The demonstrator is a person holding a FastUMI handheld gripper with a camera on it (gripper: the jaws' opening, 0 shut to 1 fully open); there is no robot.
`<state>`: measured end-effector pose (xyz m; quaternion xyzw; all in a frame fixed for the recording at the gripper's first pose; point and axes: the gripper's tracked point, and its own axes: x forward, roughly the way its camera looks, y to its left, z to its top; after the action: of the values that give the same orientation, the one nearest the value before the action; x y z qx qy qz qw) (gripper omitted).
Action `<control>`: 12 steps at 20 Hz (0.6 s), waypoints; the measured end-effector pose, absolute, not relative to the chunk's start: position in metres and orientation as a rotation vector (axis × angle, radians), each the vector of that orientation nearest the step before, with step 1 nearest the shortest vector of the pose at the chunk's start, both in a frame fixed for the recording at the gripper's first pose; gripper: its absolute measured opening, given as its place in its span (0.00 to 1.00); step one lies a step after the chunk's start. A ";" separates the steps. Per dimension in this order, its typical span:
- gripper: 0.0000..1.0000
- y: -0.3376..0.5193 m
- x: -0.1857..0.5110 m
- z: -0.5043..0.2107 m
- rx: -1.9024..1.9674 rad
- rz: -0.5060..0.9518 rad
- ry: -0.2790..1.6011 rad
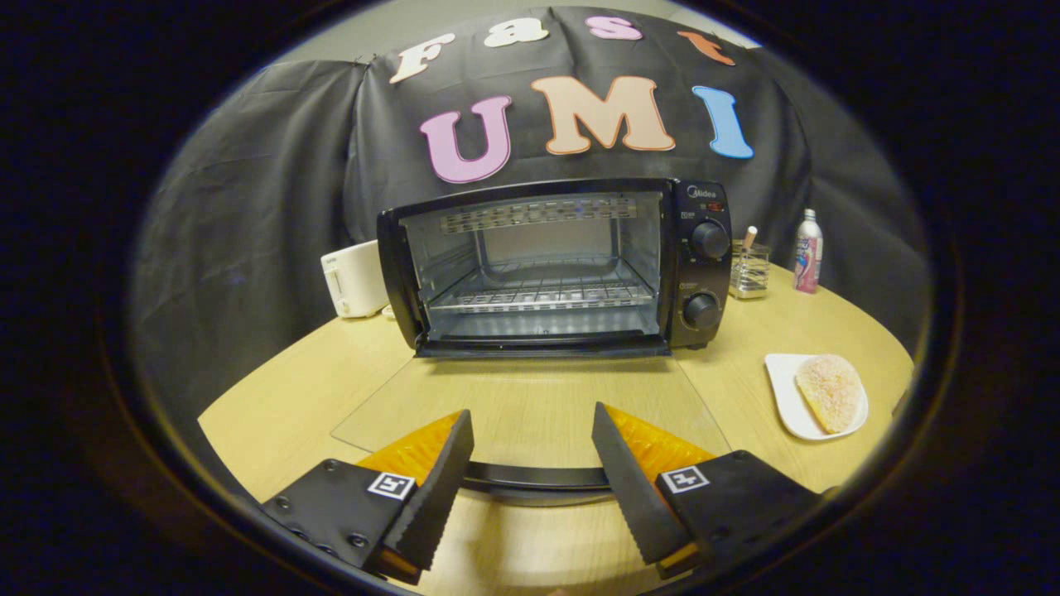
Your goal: Open the toaster oven, put the food inside, and close the toaster oven door.
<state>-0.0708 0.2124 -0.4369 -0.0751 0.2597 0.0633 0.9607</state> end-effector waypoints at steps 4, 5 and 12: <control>0.92 0.213 -0.072 -0.421 -0.059 0.173 0.552; 0.92 0.208 -0.072 -0.415 -0.042 0.173 0.551; 0.90 0.138 -0.082 -0.358 -0.007 0.110 0.510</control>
<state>-0.0825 0.1377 -0.3578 -0.0035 0.2520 0.0542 0.9662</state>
